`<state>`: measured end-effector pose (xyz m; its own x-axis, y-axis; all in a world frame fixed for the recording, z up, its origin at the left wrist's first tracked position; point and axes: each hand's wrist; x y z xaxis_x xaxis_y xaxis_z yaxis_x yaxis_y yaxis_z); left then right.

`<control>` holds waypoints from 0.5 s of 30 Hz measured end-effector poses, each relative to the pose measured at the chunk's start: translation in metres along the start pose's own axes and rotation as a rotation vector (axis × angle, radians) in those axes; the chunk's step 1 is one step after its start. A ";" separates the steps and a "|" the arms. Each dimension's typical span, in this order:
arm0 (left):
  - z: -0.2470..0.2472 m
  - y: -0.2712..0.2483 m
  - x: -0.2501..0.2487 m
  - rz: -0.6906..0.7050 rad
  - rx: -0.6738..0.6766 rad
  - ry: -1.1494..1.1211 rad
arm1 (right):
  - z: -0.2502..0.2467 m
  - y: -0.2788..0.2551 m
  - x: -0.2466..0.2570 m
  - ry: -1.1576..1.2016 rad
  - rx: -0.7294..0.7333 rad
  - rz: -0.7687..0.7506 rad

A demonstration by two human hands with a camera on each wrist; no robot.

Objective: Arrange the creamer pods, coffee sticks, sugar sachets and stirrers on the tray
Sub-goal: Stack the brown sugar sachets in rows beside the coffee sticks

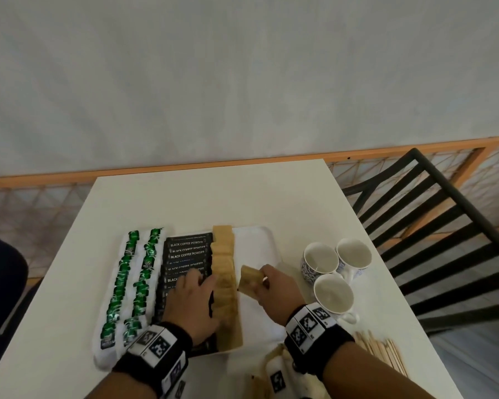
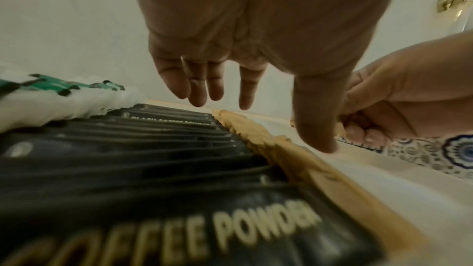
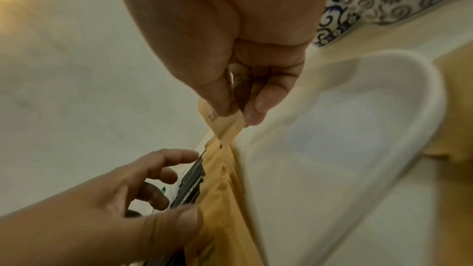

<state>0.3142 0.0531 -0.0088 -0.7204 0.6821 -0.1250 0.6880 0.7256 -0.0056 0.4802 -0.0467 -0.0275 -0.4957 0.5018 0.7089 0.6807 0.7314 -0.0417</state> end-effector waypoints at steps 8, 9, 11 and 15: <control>0.001 0.024 0.001 0.052 0.118 0.081 | 0.012 0.025 0.002 0.057 -0.091 0.056; 0.001 0.025 0.001 0.056 0.121 0.081 | 0.012 0.027 0.003 0.060 -0.106 0.044; 0.001 0.027 0.000 0.062 0.134 0.076 | 0.014 0.030 0.004 0.074 -0.139 0.027; 0.002 0.030 0.000 0.061 0.159 0.077 | 0.018 0.032 0.004 0.117 -0.154 0.031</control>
<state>0.3348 0.0743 -0.0108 -0.6771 0.7339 -0.0540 0.7316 0.6633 -0.1574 0.4897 -0.0126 -0.0386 -0.4135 0.4595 0.7861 0.7735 0.6327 0.0371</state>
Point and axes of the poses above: each hand's wrist, its own y-axis towards the middle knuckle, its own z-axis out of the palm, x = y × z, and after that the axes turned 15 degrees about -x, right-handed
